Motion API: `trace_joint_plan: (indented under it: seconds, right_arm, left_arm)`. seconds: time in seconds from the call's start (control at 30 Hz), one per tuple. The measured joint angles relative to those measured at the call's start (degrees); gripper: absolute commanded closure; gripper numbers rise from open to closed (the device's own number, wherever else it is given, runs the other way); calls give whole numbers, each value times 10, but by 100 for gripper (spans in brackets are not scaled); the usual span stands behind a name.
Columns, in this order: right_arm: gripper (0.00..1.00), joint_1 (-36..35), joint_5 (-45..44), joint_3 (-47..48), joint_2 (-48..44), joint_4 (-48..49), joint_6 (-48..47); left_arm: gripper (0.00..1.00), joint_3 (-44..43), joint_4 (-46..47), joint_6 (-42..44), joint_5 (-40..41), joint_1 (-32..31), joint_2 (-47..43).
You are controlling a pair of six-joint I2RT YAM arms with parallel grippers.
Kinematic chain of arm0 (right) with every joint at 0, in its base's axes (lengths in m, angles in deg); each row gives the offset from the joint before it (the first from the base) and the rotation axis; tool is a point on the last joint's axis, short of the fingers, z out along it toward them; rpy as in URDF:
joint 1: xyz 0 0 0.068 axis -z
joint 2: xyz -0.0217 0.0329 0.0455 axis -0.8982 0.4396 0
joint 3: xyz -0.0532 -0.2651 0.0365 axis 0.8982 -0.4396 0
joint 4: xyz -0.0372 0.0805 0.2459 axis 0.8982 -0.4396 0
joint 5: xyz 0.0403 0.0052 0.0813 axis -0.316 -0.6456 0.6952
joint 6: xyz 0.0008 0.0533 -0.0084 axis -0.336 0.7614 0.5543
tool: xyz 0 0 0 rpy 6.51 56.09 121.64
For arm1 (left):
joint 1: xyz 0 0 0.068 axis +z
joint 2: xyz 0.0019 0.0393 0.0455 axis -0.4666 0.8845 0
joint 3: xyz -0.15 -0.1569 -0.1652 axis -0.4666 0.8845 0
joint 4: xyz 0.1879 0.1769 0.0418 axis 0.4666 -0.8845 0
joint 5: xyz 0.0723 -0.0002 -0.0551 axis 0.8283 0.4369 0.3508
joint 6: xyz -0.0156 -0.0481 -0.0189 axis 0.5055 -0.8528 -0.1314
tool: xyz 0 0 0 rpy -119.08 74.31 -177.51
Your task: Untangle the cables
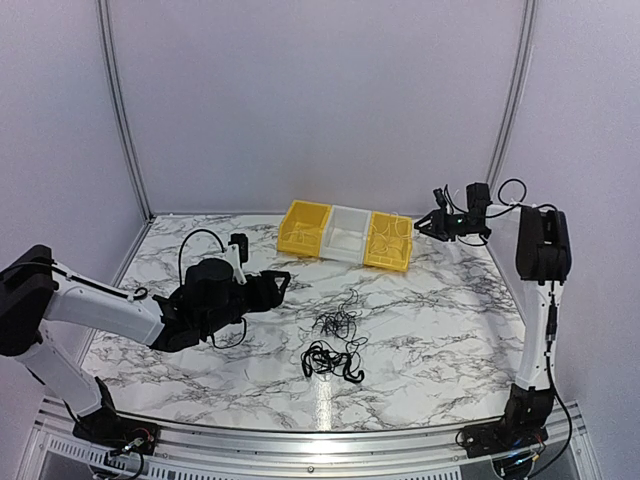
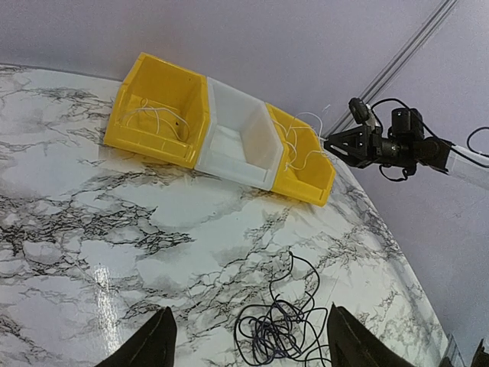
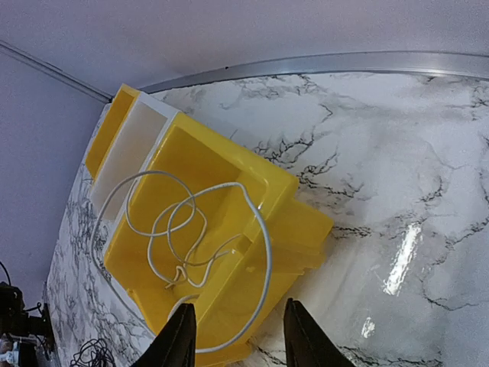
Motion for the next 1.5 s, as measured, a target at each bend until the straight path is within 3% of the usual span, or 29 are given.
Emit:
trace_joint_plan:
  seconds: [0.2,0.43,0.67,0.9,1.13,1.5]
  right_arm:
    - [60,0,17,3,25,5,14]
    - [74,0,56,9,28,12,22]
    - [79,-2,84,8,26,34,37]
    - [72,-16,84,8,23,33,31]
    - [58,-71,6,8,-25,3,-33]
    - [55,-143,-232,62,-61,-57,-100]
  left_arm:
    - [30,3,-1,-5,-2,0,0]
    - [31,3,-6,-10,-5,-1,0]
    - [30,4,-8,-10,-5,-1,0]
    - [30,9,-8,-11,-5,-1,0]
    - [30,16,-9,-11,-5,-3,0]
    - [30,16,-9,-12,-5,-4,0]
